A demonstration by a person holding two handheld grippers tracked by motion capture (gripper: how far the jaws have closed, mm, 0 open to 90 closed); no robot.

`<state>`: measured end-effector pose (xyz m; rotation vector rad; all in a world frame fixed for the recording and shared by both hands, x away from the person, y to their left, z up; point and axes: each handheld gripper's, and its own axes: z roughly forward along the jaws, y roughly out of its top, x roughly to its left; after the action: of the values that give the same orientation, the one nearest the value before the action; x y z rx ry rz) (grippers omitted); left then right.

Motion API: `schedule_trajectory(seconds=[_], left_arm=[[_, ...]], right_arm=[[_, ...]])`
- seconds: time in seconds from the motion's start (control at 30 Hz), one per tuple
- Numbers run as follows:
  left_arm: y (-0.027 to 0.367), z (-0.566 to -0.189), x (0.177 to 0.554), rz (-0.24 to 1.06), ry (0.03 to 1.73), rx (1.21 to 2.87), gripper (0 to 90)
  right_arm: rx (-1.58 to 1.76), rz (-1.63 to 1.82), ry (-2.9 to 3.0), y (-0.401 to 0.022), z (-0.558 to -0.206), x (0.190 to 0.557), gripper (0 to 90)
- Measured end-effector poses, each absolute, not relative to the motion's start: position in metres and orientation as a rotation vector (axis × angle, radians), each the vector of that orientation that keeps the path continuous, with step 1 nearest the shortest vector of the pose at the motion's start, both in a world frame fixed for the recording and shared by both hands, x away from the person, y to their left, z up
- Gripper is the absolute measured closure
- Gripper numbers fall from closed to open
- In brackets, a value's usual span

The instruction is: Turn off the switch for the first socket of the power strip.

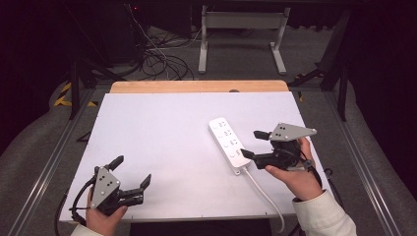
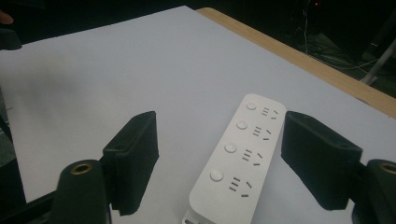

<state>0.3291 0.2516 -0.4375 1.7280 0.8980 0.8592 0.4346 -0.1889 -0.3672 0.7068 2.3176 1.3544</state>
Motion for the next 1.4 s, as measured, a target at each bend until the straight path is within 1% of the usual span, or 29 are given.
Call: schedule_trajectory(seconds=[0.17,0.23,0.27,0.4,0.67,1.17,1.4], left_arm=[[0.252,-0.437,0.329,0.859,0.897,1.727,4.3],[0.252,-0.437,0.329,0.861,0.899,1.726,4.2],[0.252,-0.437,0.329,0.861,0.900,1.727,4.2],[0.252,-0.437,0.329,0.860,0.897,1.726,4.2],[0.252,-0.437,0.328,0.854,0.889,1.724,4.2],[0.254,-0.435,0.327,0.841,0.879,1.730,4.2],[0.257,-0.439,0.326,0.848,0.898,1.751,4.2]], right_arm=[[0.721,1.400,2.285,-0.197,-0.374,0.427,26.8],[0.718,1.404,2.282,-0.199,-0.376,0.426,27.2],[0.713,1.413,2.267,-0.202,-0.380,0.422,29.1],[0.714,1.434,2.252,-0.206,-0.386,0.418,28.9],[0.743,1.478,2.250,-0.219,-0.408,0.413,22.1],[0.827,1.500,2.243,-0.242,-0.447,0.410,21.0],[0.851,1.426,2.268,-0.248,-0.462,0.409,17.1]])
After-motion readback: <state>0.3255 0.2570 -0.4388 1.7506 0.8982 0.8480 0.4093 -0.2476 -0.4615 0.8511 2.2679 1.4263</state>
